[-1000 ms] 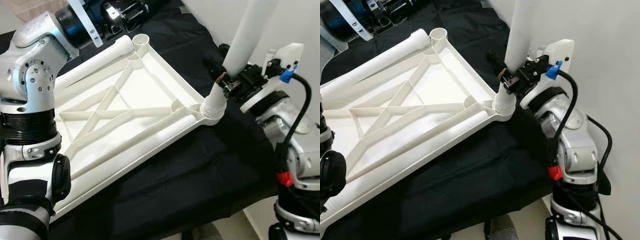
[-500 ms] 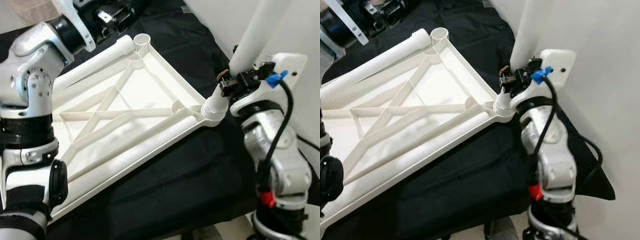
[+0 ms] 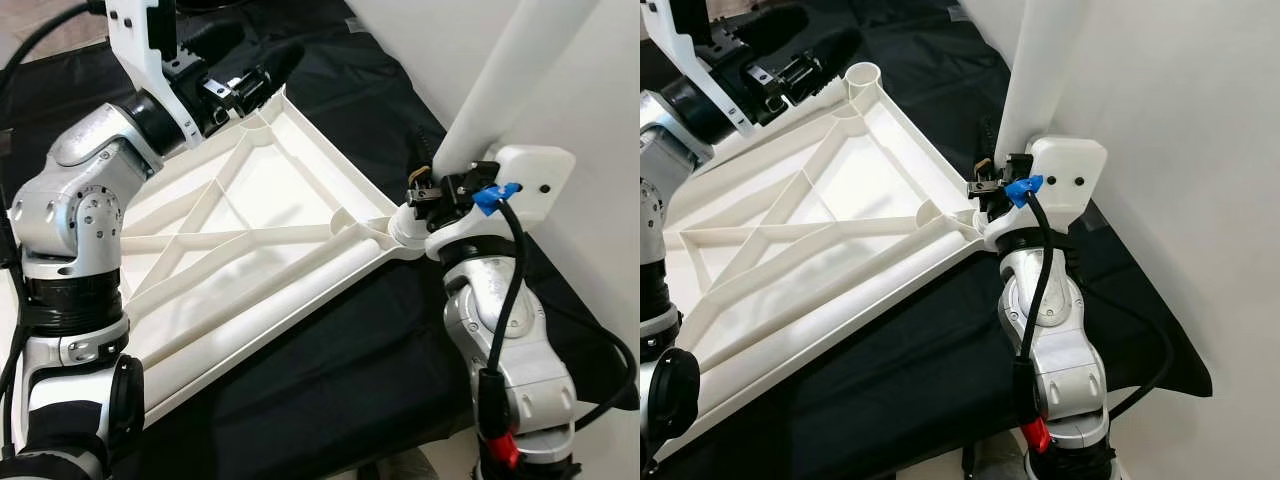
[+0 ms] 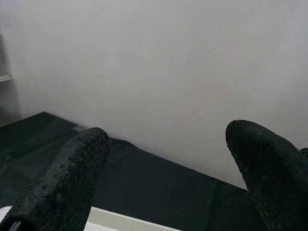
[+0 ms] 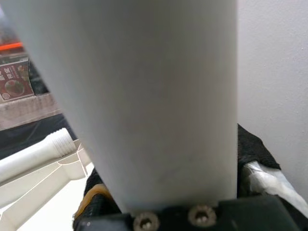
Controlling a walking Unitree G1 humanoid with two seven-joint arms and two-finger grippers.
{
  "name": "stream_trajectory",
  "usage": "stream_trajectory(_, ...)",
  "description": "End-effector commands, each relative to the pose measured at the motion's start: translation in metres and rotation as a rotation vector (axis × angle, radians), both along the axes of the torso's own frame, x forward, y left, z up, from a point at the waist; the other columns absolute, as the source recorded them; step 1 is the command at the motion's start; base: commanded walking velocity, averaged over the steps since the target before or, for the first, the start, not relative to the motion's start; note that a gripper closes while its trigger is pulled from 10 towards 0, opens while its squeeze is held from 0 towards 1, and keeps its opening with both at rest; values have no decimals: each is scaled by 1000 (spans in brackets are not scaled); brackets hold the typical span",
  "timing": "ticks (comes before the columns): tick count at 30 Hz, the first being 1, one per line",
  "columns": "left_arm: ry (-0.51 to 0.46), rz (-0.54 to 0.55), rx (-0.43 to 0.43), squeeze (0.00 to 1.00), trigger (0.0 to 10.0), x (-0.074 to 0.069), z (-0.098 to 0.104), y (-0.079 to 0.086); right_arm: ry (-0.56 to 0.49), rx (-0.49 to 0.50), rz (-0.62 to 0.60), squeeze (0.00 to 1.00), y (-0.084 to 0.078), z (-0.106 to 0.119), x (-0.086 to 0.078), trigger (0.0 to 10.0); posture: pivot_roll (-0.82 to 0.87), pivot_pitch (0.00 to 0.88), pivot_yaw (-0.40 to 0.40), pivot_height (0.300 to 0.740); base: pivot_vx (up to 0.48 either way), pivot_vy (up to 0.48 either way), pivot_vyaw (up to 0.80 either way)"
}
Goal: Building children table
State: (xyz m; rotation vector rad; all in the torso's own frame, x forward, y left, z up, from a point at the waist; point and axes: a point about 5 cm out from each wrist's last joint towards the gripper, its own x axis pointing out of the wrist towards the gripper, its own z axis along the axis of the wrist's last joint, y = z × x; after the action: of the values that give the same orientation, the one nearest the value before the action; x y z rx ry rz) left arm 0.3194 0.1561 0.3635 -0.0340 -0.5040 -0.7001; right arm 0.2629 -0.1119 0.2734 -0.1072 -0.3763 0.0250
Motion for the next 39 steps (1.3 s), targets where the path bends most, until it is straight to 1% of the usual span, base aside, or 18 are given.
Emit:
stream_trajectory(1,-12,-8,2,0,10000,-1,-1,-3,299,-56,-27,0,-2,-50,16,1373,-40,278,28,740,0,0,0)
stream_trajectory(2,-9,-12,1,0,10000,-2,-4,-5,260,-48,34,0,1,-41,19,3059,-42,274,27,740,0,0,0)
stream_trajectory(5,-8,-14,3,0,10000,-3,-6,-6,216,-28,101,0,3,-32,21,3059,-42,274,27,740,0,0,0)
stream_trajectory(6,13,-16,0,0,10000,-3,-13,-6,150,-9,226,0,8,-18,21,10000,-56,242,35,740,0,0,0)
stream_trajectory(7,13,-16,0,0,10000,-3,-13,-6,150,-9,226,0,8,-18,21,10000,-56,242,35,740,0,0,0)
stream_trajectory(9,68,-5,1,0,10000,-5,-36,-7,36,42,449,0,11,10,19,10000,-61,206,36,740,0,0,0)
stream_trajectory(10,126,13,-1,0,10000,-8,-60,-10,-18,41,572,0,5,25,17,10000,-65,168,26,740,0,0,0)
stream_trajectory(11,126,13,-1,0,10000,-8,-60,-10,-18,41,572,0,5,25,17,10000,-65,168,26,740,0,0,0)
stream_trajectory(12,196,40,-9,0,10000,-17,-91,-16,-70,4,652,0,-8,38,16,10000,-64,161,24,740,0,0,0)
stream_trajectory(19,291,113,-36,0,10000,-30,-130,-26,-44,-53,743,0,-20,30,15,10000,-46,70,-2,740,0,0,0)
stream_trajectory(23,343,180,-31,0,10000,-37,-152,-21,-45,-37,769,0,-18,25,17,10000,-45,31,-7,740,0,0,0)
stream_trajectory(24,373,233,-9,0,10000,-41,-166,-17,-32,-30,771,0,-17,20,19,10000,-42,11,-11,740,0,0,0)
stream_trajectory(27,383,249,-2,0,10000,-42,-170,-15,-25,-29,772,0,-17,18,20,10000,-42,11,-11,740,0,0,0)
stream_trajectory(29,403,283,9,0,10000,-47,-180,-13,14,-9,745,0,-19,8,24,10000,-41,0,-15,740,0,0,0)
stream_trajectory(32,486,369,16,0,10000,-65,-210,-7,168,70,625,0,-18,-45,28,10000,-43,0,-25,740,0,0,0)
stream_trajectory(33,486,369,16,0,10000,-65,-210,-7,168,70,625,0,-18,-45,28,10000,-43,0,-25,740,0,0,0)
stream_trajectory(35,524,424,15,0,10000,-73,-223,-3,241,90,603,0,-14,-72,22,10000,-43,0,-29,740,0,0,0)
stream_trajectory(39,540,512,37,0,10000,-76,-237,5,312,113,616,0,-9,-101,12,10000,-39,0,-30,740,0,0,0)
